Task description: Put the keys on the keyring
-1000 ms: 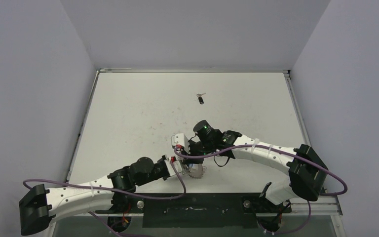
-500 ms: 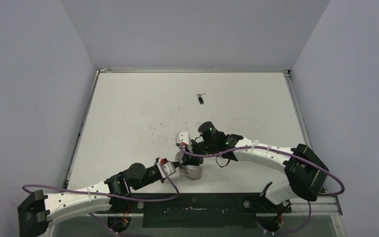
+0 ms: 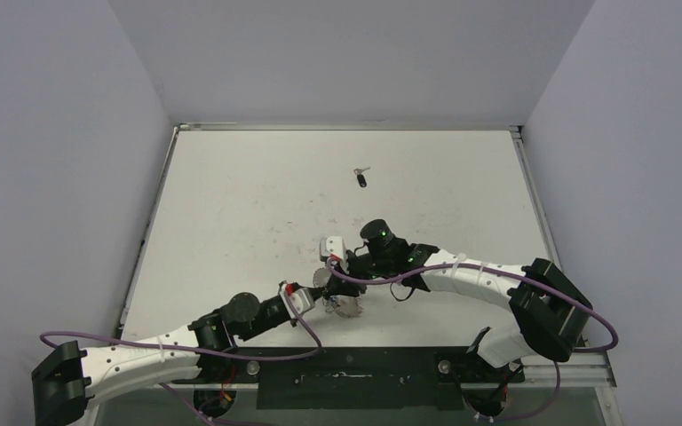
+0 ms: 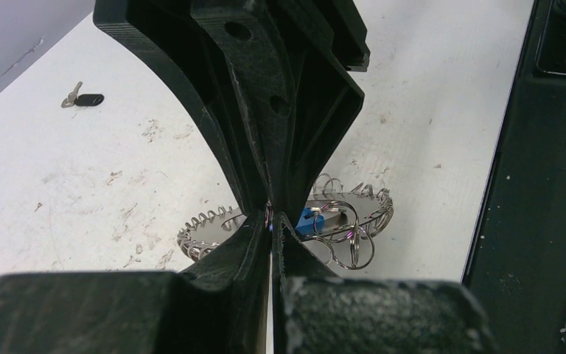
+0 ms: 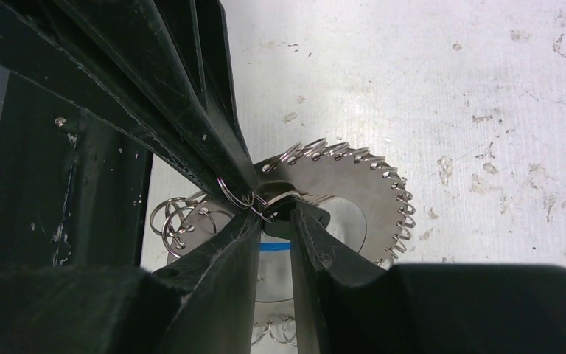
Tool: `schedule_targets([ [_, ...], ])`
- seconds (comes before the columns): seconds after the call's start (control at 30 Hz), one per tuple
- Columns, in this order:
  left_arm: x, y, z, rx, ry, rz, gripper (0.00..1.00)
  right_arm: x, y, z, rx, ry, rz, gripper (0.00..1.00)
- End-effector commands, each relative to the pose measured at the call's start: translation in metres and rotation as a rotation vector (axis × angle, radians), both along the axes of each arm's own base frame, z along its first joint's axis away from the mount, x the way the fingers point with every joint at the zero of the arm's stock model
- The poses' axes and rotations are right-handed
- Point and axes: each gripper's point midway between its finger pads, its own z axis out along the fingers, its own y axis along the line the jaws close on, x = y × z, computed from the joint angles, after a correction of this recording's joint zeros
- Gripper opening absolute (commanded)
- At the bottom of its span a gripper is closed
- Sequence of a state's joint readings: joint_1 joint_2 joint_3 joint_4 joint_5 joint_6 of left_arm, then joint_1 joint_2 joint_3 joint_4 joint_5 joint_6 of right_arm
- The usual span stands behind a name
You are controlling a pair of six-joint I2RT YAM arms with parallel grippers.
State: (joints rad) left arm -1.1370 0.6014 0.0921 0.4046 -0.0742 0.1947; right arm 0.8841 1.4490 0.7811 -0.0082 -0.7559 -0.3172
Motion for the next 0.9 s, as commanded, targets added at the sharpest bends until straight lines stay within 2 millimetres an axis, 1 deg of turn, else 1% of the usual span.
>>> schedule_targets([
  [0.0, 0.001, -0.007, 0.032, -0.117, -0.039, -0.011, 0.0, 0.006, 0.004, 0.012, 0.066, -0.049, -0.015, 0.24],
  [0.1, 0.0, -0.007, 0.031, -0.116, -0.037, -0.013, 0.0, 0.007, 0.001, 0.025, 0.106, -0.092, -0.02, 0.27],
  [0.27, -0.002, -0.007, 0.031, -0.117, -0.035, -0.022, 0.0, -0.001, -0.003, 0.051, 0.186, -0.162, 0.014, 0.28],
  [0.37, -0.003, -0.007, 0.032, -0.118, -0.036, -0.028, 0.0, -0.005, -0.002, 0.06, 0.222, -0.176, 0.048, 0.28],
  [0.43, -0.003, -0.007, 0.032, -0.119, -0.034, -0.03, 0.0, -0.008, 0.001, 0.061, 0.234, -0.17, 0.067, 0.27],
  [0.5, -0.003, -0.007, 0.032, -0.119, -0.034, -0.032, 0.0, -0.008, 0.003, 0.058, 0.233, -0.159, 0.079, 0.25],
  [0.6, -0.003, -0.008, 0.033, -0.121, -0.035, -0.032, 0.0, -0.008, 0.006, 0.05, 0.213, -0.141, 0.095, 0.16],
  [0.67, -0.003, -0.008, 0.033, -0.121, -0.037, -0.031, 0.0, -0.007, 0.006, 0.044, 0.195, -0.133, 0.097, 0.14],
  [0.8, -0.003, -0.008, 0.034, -0.121, -0.039, -0.03, 0.0, -0.005, 0.005, 0.032, 0.168, -0.128, 0.088, 0.13],
  [0.87, -0.003, -0.008, 0.034, -0.123, -0.039, -0.03, 0.0, -0.005, 0.005, 0.026, 0.155, -0.119, 0.089, 0.1],
])
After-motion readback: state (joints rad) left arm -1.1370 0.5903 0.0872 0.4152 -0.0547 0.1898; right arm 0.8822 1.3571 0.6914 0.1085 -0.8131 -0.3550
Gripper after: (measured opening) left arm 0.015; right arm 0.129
